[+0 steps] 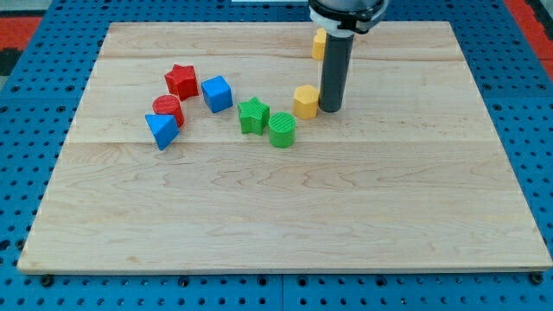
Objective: Nudge the yellow heart left a bit
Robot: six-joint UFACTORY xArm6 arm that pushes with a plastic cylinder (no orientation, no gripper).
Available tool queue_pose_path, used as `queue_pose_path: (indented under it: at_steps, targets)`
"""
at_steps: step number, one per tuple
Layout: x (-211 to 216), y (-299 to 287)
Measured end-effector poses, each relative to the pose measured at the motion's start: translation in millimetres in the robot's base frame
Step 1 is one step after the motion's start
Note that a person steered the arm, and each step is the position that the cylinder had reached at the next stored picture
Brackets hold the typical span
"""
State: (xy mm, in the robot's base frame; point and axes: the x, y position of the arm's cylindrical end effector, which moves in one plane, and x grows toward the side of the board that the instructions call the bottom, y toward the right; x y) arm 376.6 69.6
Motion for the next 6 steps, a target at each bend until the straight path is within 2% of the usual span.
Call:
queue_pose_path:
  at_steps: [1, 3, 5, 6]
  targets:
    - [-27.5, 20.2]
    - [-185.5, 118.0]
    - [-125.3, 9.3]
    - [-138.6, 11.3]
